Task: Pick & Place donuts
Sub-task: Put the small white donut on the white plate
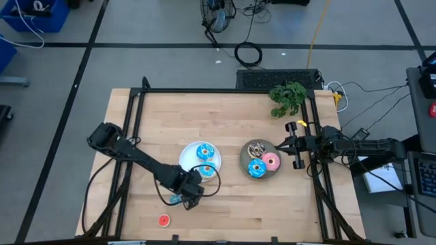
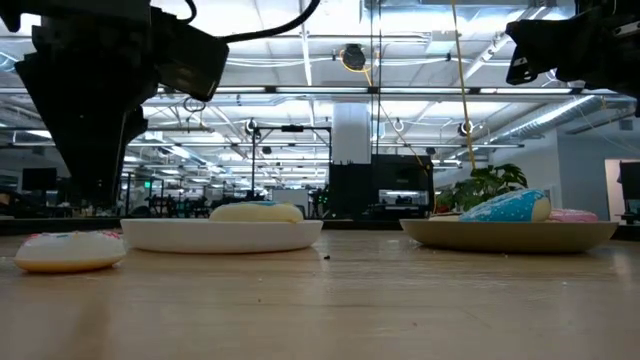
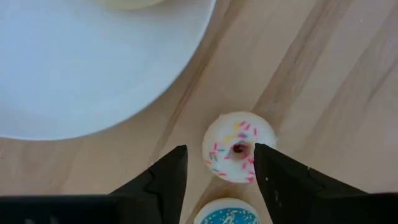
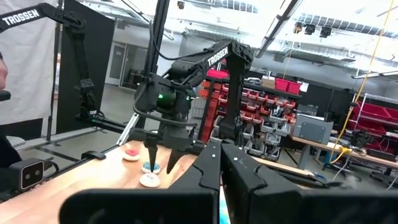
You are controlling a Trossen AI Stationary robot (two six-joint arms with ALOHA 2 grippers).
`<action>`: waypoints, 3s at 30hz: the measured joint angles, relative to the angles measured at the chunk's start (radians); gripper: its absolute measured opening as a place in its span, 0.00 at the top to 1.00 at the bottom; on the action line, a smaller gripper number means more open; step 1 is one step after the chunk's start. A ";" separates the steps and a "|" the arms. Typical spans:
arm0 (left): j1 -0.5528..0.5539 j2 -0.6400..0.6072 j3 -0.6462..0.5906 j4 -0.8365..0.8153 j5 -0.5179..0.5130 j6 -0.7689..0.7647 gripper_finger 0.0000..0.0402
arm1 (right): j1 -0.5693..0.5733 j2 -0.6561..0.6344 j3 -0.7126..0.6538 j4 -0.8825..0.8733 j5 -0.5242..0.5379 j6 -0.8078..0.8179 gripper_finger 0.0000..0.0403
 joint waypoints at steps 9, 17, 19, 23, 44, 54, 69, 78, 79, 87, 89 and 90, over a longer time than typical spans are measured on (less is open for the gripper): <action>-0.029 0.000 0.000 -0.001 -0.011 0.021 0.44 | 0.000 0.000 0.000 -0.006 0.000 -0.001 1.00; -0.034 0.005 -0.010 -0.014 -0.056 0.033 0.41 | 0.000 0.000 0.000 -0.006 0.000 -0.001 1.00; -0.035 0.006 -0.026 -0.015 -0.058 0.029 0.42 | 0.000 0.000 0.000 -0.006 -0.001 0.000 1.00; -0.037 0.006 -0.049 -0.013 -0.054 0.013 0.41 | 0.000 0.000 0.000 -0.006 -0.001 -0.001 1.00; -0.036 0.006 -0.062 0.054 -0.081 0.016 0.41 | 0.000 0.000 0.000 -0.007 -0.001 -0.001 1.00; -0.038 0.036 -0.062 0.041 -0.087 0.025 0.41 | 0.000 0.000 0.000 -0.007 -0.001 -0.004 1.00; -0.035 0.094 -0.059 0.077 -0.054 0.071 0.48 | 0.000 0.012 0.000 -0.007 0.000 -0.011 1.00; -0.033 0.096 -0.060 0.089 -0.028 0.123 0.96 | 0.000 0.012 0.000 -0.007 0.001 -0.011 1.00; -0.033 0.096 -0.060 0.089 -0.025 0.128 0.96 | 0.000 0.012 0.000 -0.007 0.001 -0.011 1.00; -0.035 -0.003 -0.069 0.056 -0.032 0.156 0.98 | 0.000 0.012 0.000 -0.007 0.002 -0.011 1.00; -0.035 -0.059 -0.065 0.058 -0.053 0.156 0.97 | 0.000 0.012 0.000 -0.007 0.002 -0.011 1.00; -0.036 -0.085 -0.065 0.053 -0.063 0.155 0.97 | 0.000 0.012 0.000 -0.007 0.002 -0.011 1.00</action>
